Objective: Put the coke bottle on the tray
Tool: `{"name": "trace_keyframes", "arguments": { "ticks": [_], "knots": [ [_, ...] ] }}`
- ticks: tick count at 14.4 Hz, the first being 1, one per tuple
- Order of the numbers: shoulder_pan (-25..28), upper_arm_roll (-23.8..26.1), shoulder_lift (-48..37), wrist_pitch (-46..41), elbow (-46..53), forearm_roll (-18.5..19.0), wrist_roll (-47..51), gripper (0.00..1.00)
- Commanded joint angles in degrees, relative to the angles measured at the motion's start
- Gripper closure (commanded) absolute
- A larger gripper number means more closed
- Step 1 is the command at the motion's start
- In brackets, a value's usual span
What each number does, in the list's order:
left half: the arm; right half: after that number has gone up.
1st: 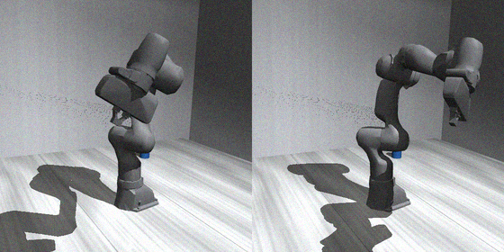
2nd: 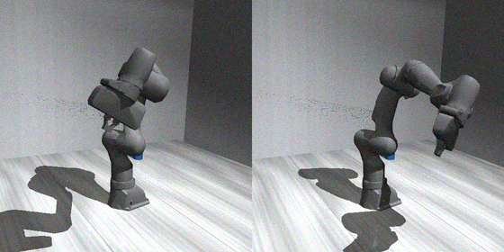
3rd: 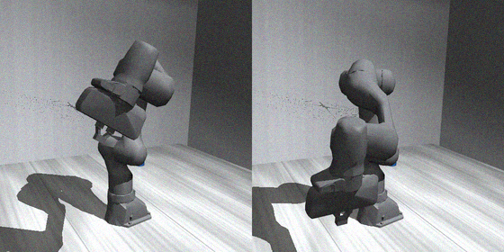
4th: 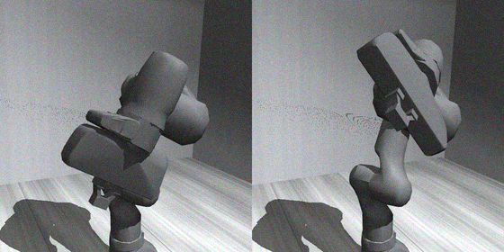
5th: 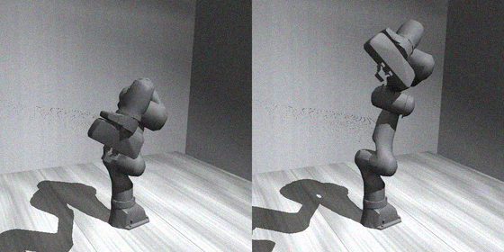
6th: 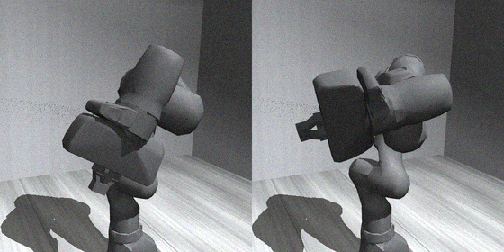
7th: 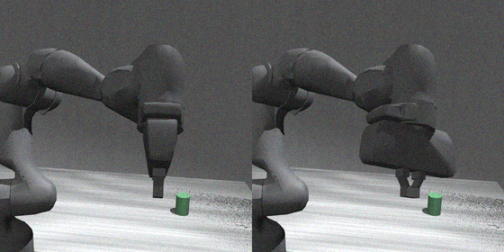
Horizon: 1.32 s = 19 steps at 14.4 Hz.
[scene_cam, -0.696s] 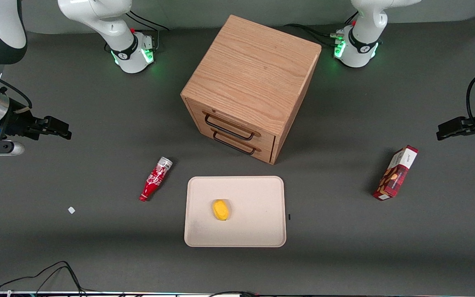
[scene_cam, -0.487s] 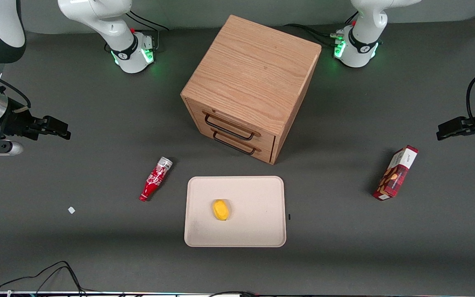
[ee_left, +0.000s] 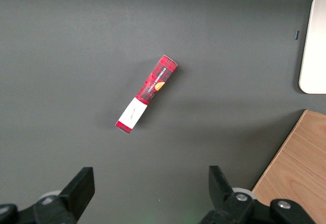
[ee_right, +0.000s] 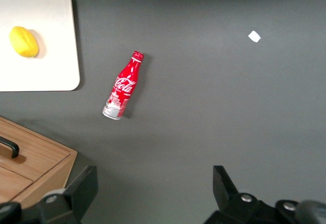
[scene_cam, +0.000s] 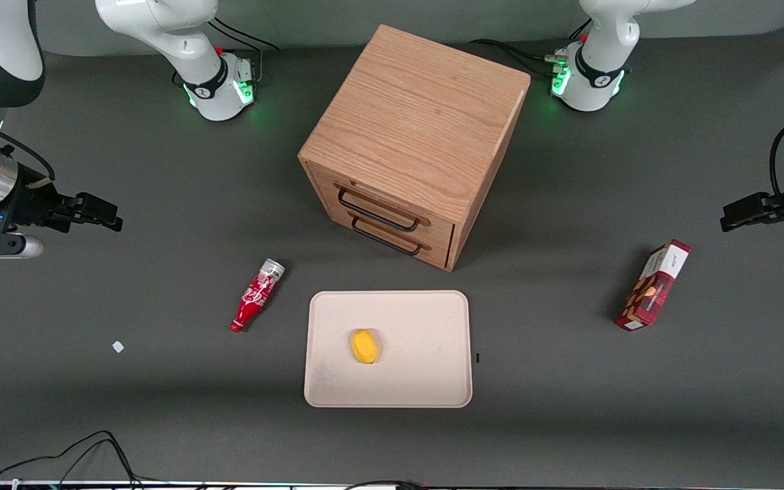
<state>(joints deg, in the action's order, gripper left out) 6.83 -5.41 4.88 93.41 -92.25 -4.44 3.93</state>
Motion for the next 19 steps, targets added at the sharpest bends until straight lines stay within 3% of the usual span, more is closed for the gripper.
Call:
{"name": "trace_keyframes", "arguments": {
  "ticks": [1,4,10,19],
  "knots": [
    [0.6,-0.4,2.5,0.2,1.0,-1.6,2.5,0.0],
    [1.3,0.1,4.8,1.2,0.3,-1.5,5.4,0.0],
    [3.4,6.6,9.4,11.5,-2.2,1.4,28.2,0.0],
    [4.4,9.2,16.1,33.0,-14.1,5.8,36.8,0.0]
  ]
}}
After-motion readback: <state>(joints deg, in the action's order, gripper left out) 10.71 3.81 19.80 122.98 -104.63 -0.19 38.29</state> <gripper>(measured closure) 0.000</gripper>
